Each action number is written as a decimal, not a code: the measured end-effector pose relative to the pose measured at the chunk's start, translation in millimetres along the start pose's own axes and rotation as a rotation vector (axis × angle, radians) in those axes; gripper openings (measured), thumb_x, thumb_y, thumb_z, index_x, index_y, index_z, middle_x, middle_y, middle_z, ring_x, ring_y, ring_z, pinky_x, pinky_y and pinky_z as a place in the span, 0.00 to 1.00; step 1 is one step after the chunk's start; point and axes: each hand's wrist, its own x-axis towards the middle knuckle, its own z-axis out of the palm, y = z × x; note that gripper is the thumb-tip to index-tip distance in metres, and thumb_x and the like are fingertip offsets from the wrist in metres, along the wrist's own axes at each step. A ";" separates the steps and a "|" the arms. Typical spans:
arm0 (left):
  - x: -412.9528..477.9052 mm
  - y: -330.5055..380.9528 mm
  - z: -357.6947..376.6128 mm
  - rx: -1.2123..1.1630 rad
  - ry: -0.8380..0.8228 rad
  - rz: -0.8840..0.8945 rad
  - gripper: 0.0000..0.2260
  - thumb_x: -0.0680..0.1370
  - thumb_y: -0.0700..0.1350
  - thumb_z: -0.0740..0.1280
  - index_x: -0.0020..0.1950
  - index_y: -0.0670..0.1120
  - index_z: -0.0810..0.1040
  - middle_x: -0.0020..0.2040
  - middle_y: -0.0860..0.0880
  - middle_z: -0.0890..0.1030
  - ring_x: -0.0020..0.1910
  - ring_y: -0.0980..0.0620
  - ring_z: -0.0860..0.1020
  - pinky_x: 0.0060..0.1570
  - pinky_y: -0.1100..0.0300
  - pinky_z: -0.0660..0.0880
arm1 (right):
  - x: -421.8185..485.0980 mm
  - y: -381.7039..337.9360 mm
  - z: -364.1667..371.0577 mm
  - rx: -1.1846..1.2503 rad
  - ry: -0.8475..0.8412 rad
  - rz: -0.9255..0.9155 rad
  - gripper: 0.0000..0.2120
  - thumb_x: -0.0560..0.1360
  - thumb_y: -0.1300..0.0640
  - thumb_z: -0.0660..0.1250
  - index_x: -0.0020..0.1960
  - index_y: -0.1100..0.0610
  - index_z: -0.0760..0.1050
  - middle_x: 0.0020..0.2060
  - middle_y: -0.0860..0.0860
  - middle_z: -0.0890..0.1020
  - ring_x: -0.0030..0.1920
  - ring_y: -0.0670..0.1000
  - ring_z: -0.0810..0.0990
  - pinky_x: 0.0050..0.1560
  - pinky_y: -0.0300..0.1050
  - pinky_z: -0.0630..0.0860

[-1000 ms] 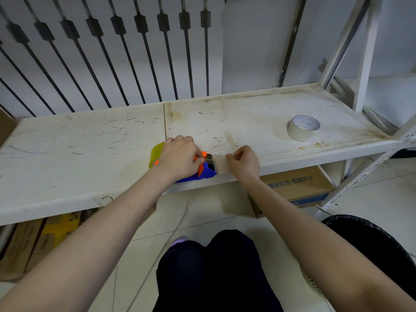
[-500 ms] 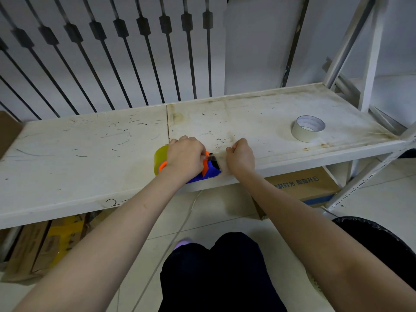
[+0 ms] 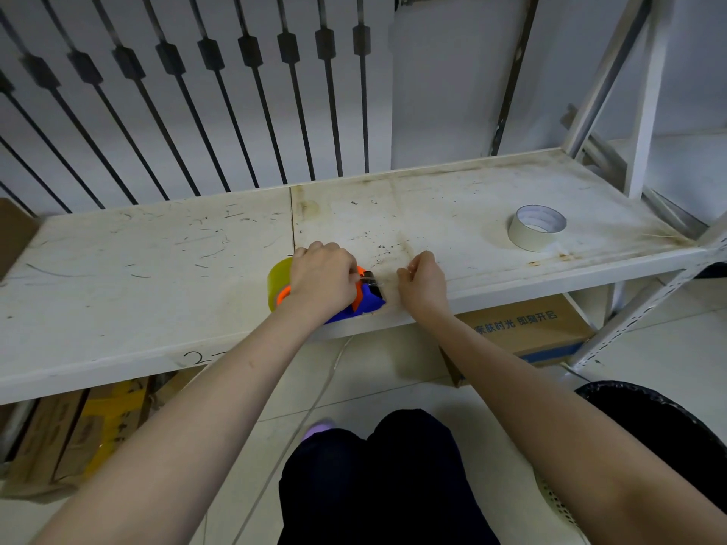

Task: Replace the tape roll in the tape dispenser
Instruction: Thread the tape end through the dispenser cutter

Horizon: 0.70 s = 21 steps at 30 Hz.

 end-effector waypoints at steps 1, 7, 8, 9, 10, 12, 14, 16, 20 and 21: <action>0.2 0.4 -0.4 -0.011 0.003 -0.008 0.13 0.78 0.51 0.59 0.50 0.48 0.82 0.50 0.46 0.79 0.54 0.44 0.74 0.55 0.52 0.68 | -0.5 0.8 0.5 0.021 0.009 0.001 0.04 0.78 0.62 0.58 0.46 0.58 0.64 0.40 0.52 0.71 0.40 0.52 0.69 0.37 0.42 0.65; 3.0 2.9 1.9 0.009 0.015 -0.046 0.12 0.78 0.50 0.60 0.49 0.48 0.83 0.48 0.46 0.80 0.53 0.44 0.75 0.52 0.53 0.67 | -0.7 2.2 1.9 0.088 0.051 0.029 0.05 0.78 0.62 0.61 0.45 0.57 0.64 0.37 0.49 0.70 0.38 0.50 0.69 0.35 0.39 0.67; 3.8 3.3 2.0 0.010 0.011 -0.050 0.12 0.78 0.50 0.60 0.49 0.48 0.83 0.49 0.46 0.80 0.53 0.44 0.74 0.52 0.53 0.67 | 1.2 1.7 2.6 0.115 0.053 0.062 0.06 0.78 0.62 0.61 0.45 0.57 0.65 0.37 0.49 0.70 0.39 0.51 0.71 0.37 0.42 0.71; 4.6 3.5 2.0 0.010 0.006 -0.052 0.12 0.78 0.50 0.61 0.50 0.47 0.83 0.49 0.46 0.80 0.53 0.44 0.74 0.52 0.53 0.67 | 2.9 0.8 2.8 0.146 0.055 0.097 0.06 0.78 0.61 0.62 0.45 0.57 0.65 0.37 0.50 0.71 0.41 0.53 0.72 0.42 0.46 0.75; 5.2 3.5 1.9 0.009 0.001 -0.051 0.12 0.78 0.50 0.61 0.50 0.47 0.83 0.49 0.46 0.80 0.53 0.44 0.74 0.52 0.53 0.67 | 4.4 -0.4 3.2 0.167 0.057 0.121 0.06 0.77 0.61 0.62 0.45 0.56 0.65 0.38 0.50 0.72 0.41 0.54 0.73 0.45 0.50 0.77; 5.8 3.2 1.1 0.006 -0.011 -0.049 0.13 0.78 0.50 0.61 0.51 0.47 0.82 0.49 0.46 0.79 0.53 0.44 0.74 0.52 0.53 0.67 | 5.0 -2.7 4.1 0.166 0.067 0.119 0.06 0.78 0.61 0.62 0.45 0.56 0.65 0.40 0.52 0.72 0.42 0.54 0.73 0.44 0.50 0.76; 5.2 2.7 -0.3 -0.003 -0.019 -0.049 0.13 0.78 0.50 0.60 0.50 0.46 0.82 0.48 0.45 0.79 0.53 0.44 0.74 0.51 0.53 0.66 | 3.2 -2.7 5.3 0.146 0.077 0.086 0.05 0.78 0.61 0.62 0.46 0.57 0.66 0.41 0.53 0.73 0.41 0.53 0.72 0.41 0.44 0.70; 4.5 2.5 -2.9 -0.025 -0.025 -0.061 0.14 0.79 0.51 0.59 0.47 0.45 0.82 0.45 0.46 0.77 0.53 0.44 0.74 0.51 0.53 0.67 | 0.9 -0.7 6.0 0.138 0.085 0.055 0.05 0.78 0.61 0.62 0.46 0.58 0.66 0.42 0.53 0.73 0.41 0.52 0.72 0.41 0.43 0.67; 7.1 2.6 -4.3 -0.047 -0.045 -0.082 0.12 0.78 0.51 0.62 0.48 0.47 0.83 0.44 0.47 0.79 0.52 0.45 0.74 0.49 0.54 0.66 | -3.0 1.3 5.1 0.168 0.086 0.057 0.06 0.77 0.61 0.63 0.45 0.57 0.66 0.40 0.52 0.73 0.42 0.54 0.74 0.44 0.48 0.75; 8.0 3.1 -4.1 -0.041 -0.050 -0.084 0.11 0.77 0.51 0.63 0.49 0.48 0.83 0.46 0.47 0.80 0.51 0.45 0.74 0.49 0.55 0.66 | -4.3 1.8 4.7 0.181 0.084 0.063 0.06 0.77 0.61 0.64 0.46 0.57 0.66 0.40 0.52 0.73 0.42 0.54 0.74 0.46 0.50 0.76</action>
